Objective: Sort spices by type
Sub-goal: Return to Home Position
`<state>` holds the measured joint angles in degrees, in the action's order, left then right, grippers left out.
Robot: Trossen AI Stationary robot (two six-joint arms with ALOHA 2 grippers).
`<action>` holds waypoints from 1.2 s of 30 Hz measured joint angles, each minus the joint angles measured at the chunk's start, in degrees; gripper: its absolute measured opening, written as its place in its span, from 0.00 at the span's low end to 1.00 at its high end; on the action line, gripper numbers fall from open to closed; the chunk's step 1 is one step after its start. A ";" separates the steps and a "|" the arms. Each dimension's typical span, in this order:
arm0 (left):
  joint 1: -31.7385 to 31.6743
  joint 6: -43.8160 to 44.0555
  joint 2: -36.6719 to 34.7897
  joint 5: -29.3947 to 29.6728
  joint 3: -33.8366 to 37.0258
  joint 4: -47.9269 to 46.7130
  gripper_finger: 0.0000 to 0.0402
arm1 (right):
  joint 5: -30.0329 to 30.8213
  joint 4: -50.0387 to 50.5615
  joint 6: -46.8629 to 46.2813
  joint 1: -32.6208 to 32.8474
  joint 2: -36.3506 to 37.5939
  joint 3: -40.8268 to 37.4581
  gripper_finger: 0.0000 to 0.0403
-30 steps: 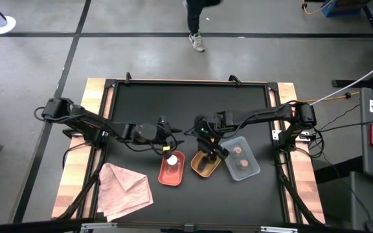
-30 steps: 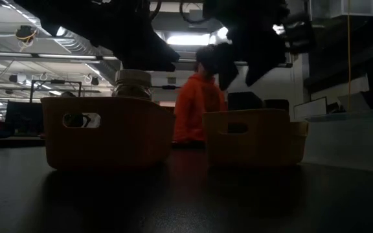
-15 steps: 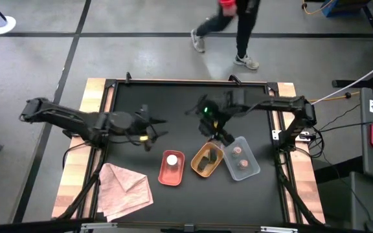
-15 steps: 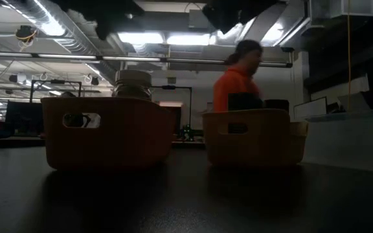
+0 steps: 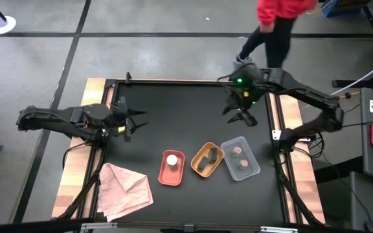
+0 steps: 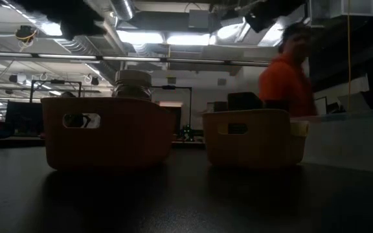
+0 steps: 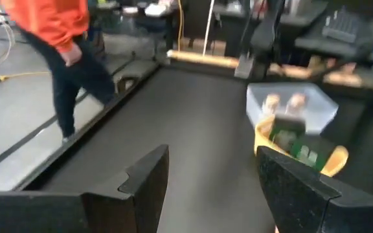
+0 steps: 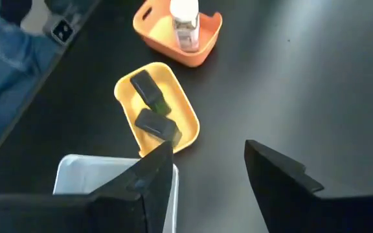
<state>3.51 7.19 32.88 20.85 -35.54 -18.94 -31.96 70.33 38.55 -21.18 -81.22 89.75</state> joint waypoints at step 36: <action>0.02 -7.31 -29.17 -3.80 30.70 14.76 0.54 | 22.25 -53.96 -38.63 -5.85 81.12 -70.21 0.47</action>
<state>3.53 -0.12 3.71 17.05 -4.84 -4.18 -9.71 16.37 -0.08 -27.03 -0.09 19.54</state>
